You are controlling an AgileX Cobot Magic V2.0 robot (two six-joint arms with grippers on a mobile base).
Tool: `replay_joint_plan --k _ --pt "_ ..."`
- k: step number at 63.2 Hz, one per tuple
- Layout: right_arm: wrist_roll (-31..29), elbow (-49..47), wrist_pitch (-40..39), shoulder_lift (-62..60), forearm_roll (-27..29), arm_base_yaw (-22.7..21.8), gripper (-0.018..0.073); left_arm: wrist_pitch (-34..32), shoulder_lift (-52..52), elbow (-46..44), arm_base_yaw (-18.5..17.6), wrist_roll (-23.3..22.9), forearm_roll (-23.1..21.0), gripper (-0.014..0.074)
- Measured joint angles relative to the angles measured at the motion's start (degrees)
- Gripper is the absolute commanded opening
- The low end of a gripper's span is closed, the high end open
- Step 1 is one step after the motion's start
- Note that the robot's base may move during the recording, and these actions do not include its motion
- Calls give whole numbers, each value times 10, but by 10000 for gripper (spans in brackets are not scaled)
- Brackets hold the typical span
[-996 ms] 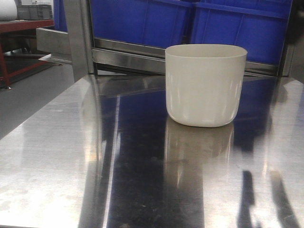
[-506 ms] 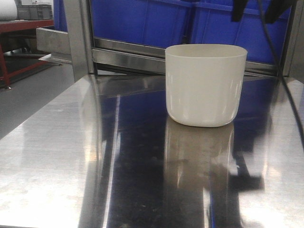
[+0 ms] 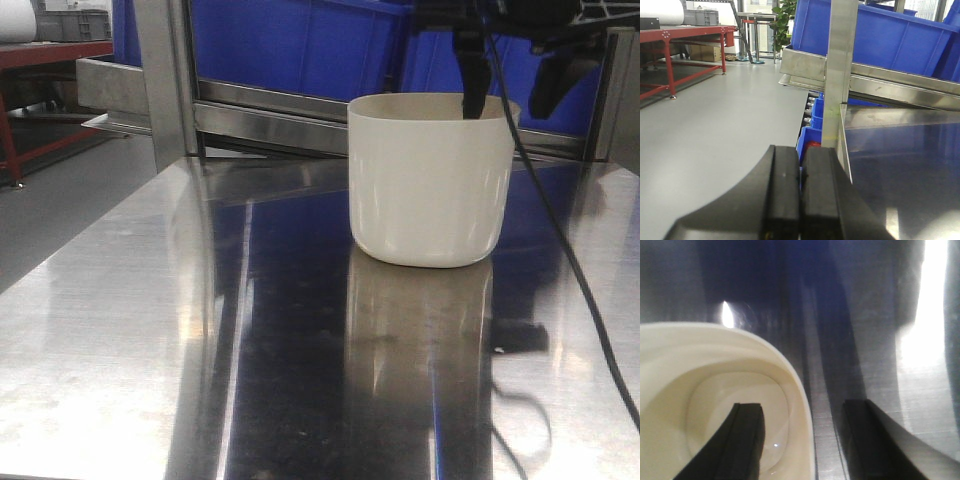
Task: Move white bin to right shelf second layer
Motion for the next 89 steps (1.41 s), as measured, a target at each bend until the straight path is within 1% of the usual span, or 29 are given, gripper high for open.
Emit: replay_joint_plan --k 3,12,22,27,31,36,45,52,56,67,74,79,82,89 --pt "0 5 -1 3 1 0 409 0 0 0 0 0 0 85" --pt "0 26 -6 4 16 -6 259 0 0 0 0 0 0 85" --pt "-1 31 -9 4 17 -8 136 0 0 0 0 0 0 85" --pt "-1 31 -9 4 18 -8 48 0 0 0 0 0 0 85" --pt "-3 32 -9 3 19 -8 57 0 0 0 0 0 0 85" --pt "-21 32 -11 -3 17 -8 55 0 0 0 0 0 0 85" --pt "-88 38 -15 -33 15 -22 55 0 0 0 0 0 0 85" --pt "-152 66 -31 -78 24 -54 55 0 0 0 0 0 0 85" --pt "-203 95 -50 -113 38 -80 55 0 0 0 0 0 0 85" --pt "-363 229 -130 -229 91 -161 55 0 0 0 0 0 0 85" --pt "-436 319 -179 -303 142 -223 55 0 0 0 0 0 0 85" --pt "-466 376 -201 -352 178 -264 55 0 0 0 0 0 0 85" --pt "-476 404 -209 -384 187 -290 55 0 0 0 0 0 0 85" --pt "-485 461 -221 -452 196 -335 55 0 0 0 0 0 0 85"
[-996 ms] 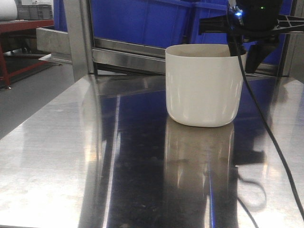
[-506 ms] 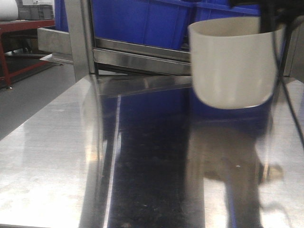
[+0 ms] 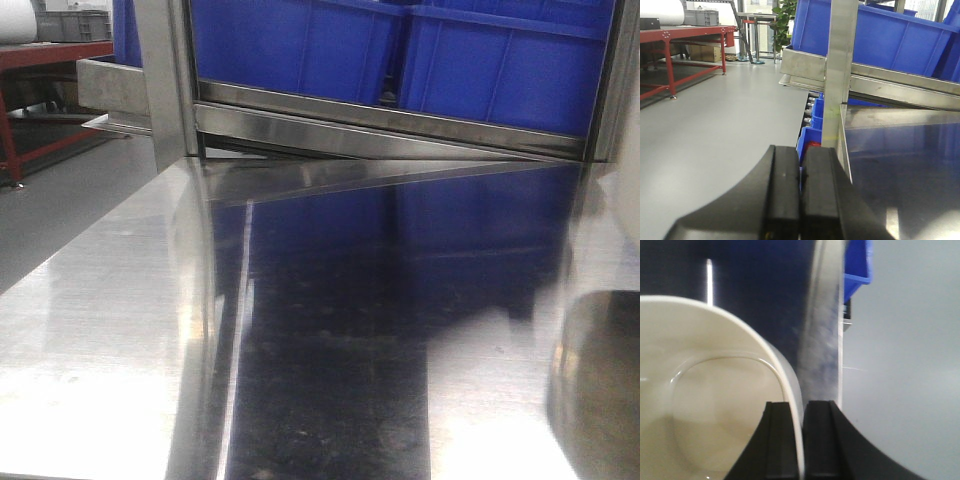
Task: Move white bin to right shelf second layer
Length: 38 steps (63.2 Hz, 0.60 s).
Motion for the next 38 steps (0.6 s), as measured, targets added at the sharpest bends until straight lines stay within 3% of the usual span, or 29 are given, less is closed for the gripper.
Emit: replay_joint_plan --k 7,21,38 --pt "-1 49 -8 -62 1 -21 55 0 0 0 0 0 0 85" --pt "-5 116 -11 -175 7 -22 55 0 0 0 0 0 0 85" --pt "21 128 -9 -267 8 -23 55 0 0 0 0 0 0 85"
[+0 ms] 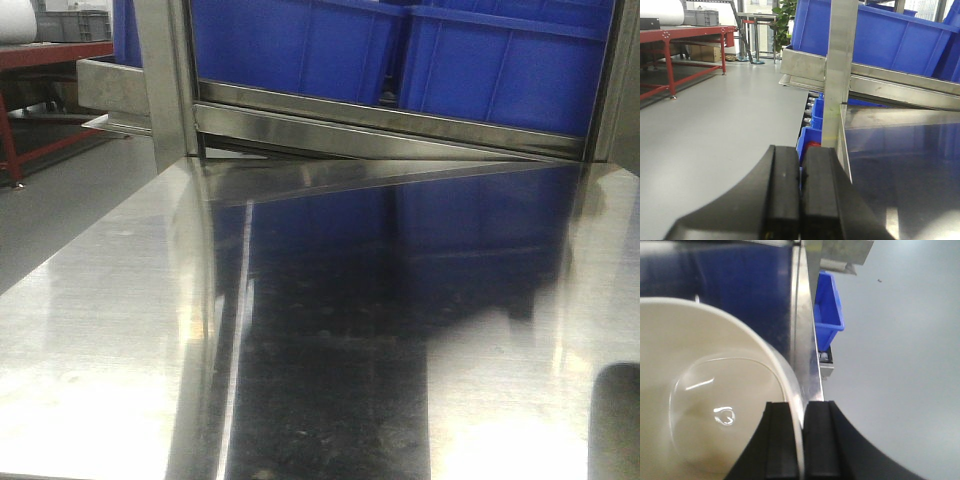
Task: Move white bin to right shelf second layer
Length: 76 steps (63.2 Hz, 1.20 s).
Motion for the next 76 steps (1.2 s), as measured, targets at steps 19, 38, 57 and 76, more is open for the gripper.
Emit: replay_joint_plan --k 19,38,57,76 --pt "83 0 5 -9 -8 39 55 0 0 0 0 0 0 85" --pt "89 0 8 -9 -30 78 55 0 0 0 0 0 0 85" --pt "89 0 3 -9 -32 78 55 0 0 0 0 0 0 85" --pt "89 0 3 -9 -32 78 55 0 0 0 0 0 0 85"
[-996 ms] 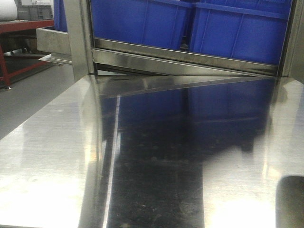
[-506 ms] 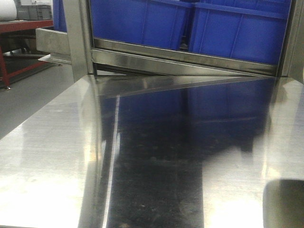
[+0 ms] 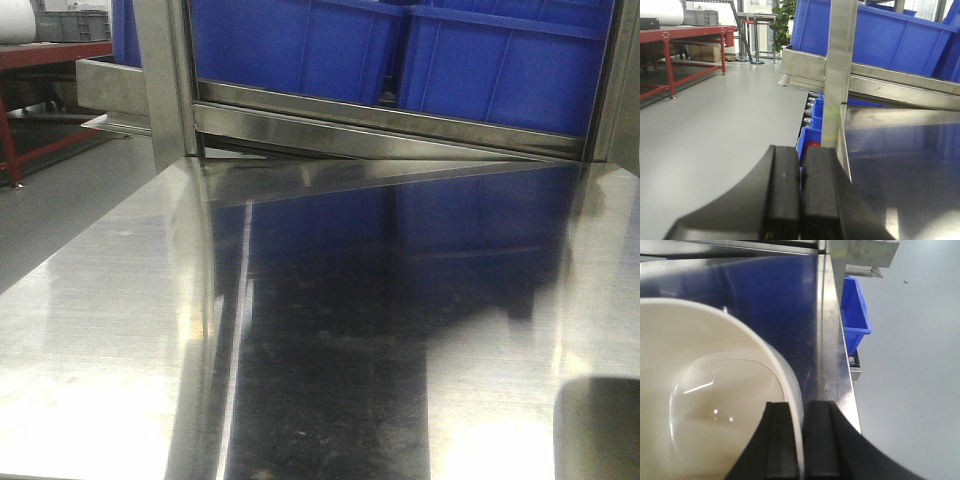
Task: Move white bin to right shelf second layer
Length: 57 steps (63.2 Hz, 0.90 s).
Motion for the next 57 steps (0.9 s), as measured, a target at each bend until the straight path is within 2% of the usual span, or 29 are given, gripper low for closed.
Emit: replay_joint_plan --k 57 --pt "0 0 -1 0 -1 0 55 0 0 0 0 0 0 85"
